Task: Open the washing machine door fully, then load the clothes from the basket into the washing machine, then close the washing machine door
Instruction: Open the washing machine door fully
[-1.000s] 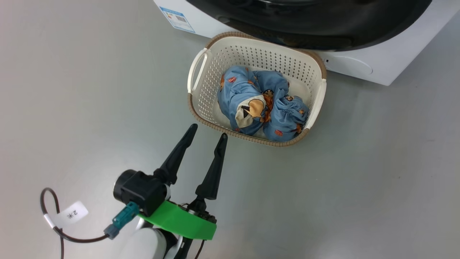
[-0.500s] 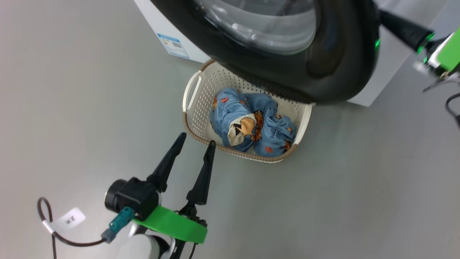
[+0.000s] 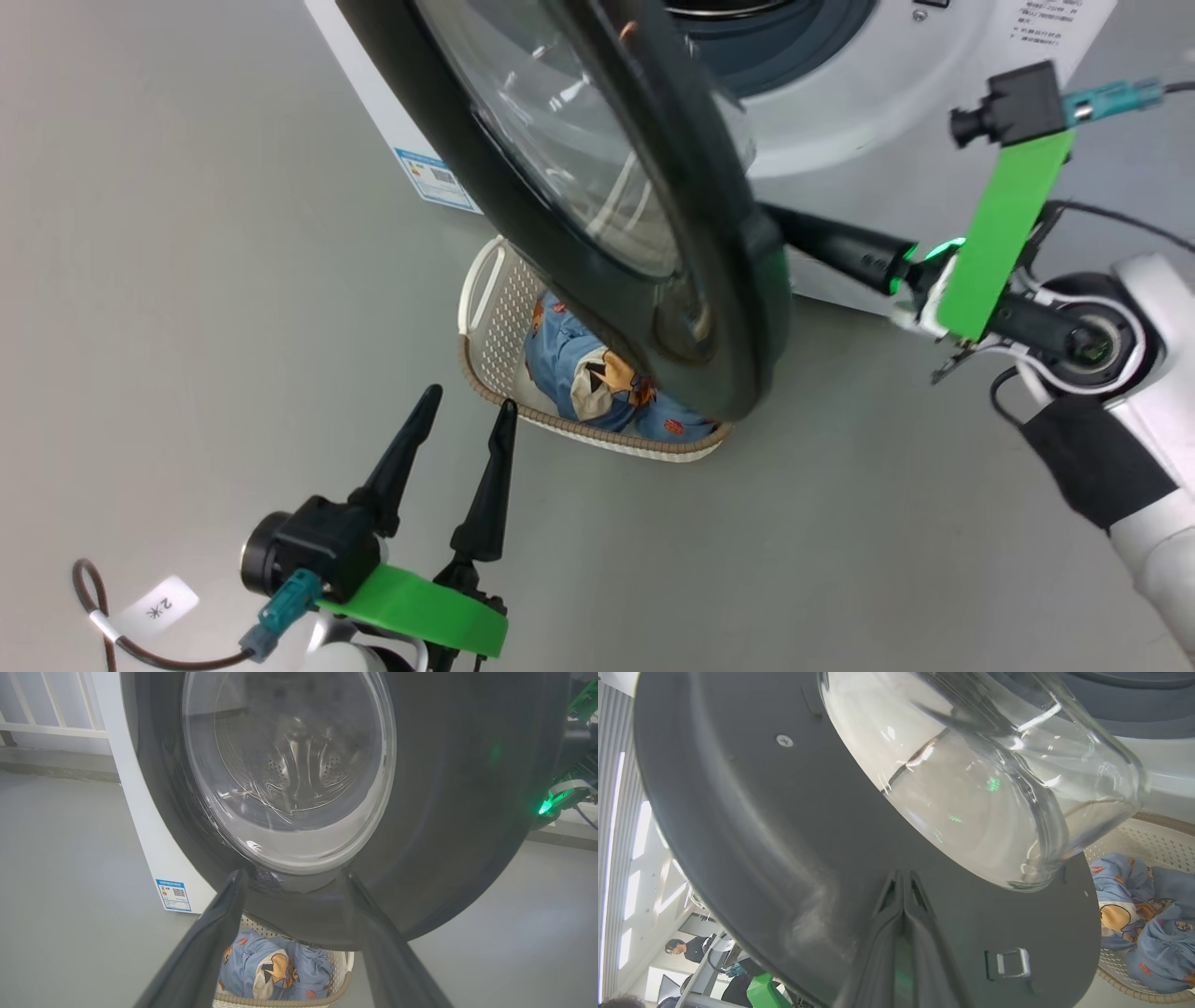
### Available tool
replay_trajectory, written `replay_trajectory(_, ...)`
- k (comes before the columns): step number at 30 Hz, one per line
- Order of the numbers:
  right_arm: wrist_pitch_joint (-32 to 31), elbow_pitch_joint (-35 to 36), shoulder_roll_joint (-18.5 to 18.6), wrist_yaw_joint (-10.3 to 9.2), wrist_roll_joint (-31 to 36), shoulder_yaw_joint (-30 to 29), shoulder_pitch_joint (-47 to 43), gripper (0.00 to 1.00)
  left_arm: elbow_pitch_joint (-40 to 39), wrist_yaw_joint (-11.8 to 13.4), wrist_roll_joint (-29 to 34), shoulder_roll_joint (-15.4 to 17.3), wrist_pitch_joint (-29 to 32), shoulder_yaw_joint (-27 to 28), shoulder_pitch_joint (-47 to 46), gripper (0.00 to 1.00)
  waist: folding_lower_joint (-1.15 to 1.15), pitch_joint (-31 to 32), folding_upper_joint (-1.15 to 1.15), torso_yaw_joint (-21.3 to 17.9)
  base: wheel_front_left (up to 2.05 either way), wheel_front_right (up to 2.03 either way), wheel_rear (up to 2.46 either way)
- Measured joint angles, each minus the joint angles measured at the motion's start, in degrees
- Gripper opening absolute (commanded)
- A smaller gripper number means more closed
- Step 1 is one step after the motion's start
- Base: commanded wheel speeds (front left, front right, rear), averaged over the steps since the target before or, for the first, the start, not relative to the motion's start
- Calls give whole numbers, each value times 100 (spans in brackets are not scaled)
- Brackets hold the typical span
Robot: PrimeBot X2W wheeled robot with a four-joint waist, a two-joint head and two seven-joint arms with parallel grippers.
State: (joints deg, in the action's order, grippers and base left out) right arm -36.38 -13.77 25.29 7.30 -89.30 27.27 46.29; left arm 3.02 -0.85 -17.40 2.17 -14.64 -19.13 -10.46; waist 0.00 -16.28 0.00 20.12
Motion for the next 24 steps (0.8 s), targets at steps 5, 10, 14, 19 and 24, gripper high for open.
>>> replay_trajectory(5, -34, 130, -124, 0, 0, 205, -111, 0, 3, -42, 0, -1, 0, 14, -1, 100, 0, 82, 0, 44, 0, 0, 0)
replay_trajectory(10, -36, 289, -294, 0, 0, 433, -260, 0, 4, -43, 0, -1, 0, 44, 30, 100, 0, 184, 0, 97, 0, 0, 0)
replay_trajectory(14, -58, 344, -467, 0, -2, 613, -332, 0, 15, -45, 4, 1, 0, 73, 137, 100, 0, 254, 0, 123, 0, 0, 0)
replay_trajectory(19, -57, 348, -591, 0, -1, 765, -414, 0, 15, -52, 8, 1, 0, 91, 137, 100, 0, 317, 0, 133, 0, 0, 0)
replay_trajectory(24, 27, 308, -654, 0, -1, 801, -415, 0, 21, -77, 47, 1, 0, 113, 138, 100, 0, 372, 0, 124, 0, 0, 0)
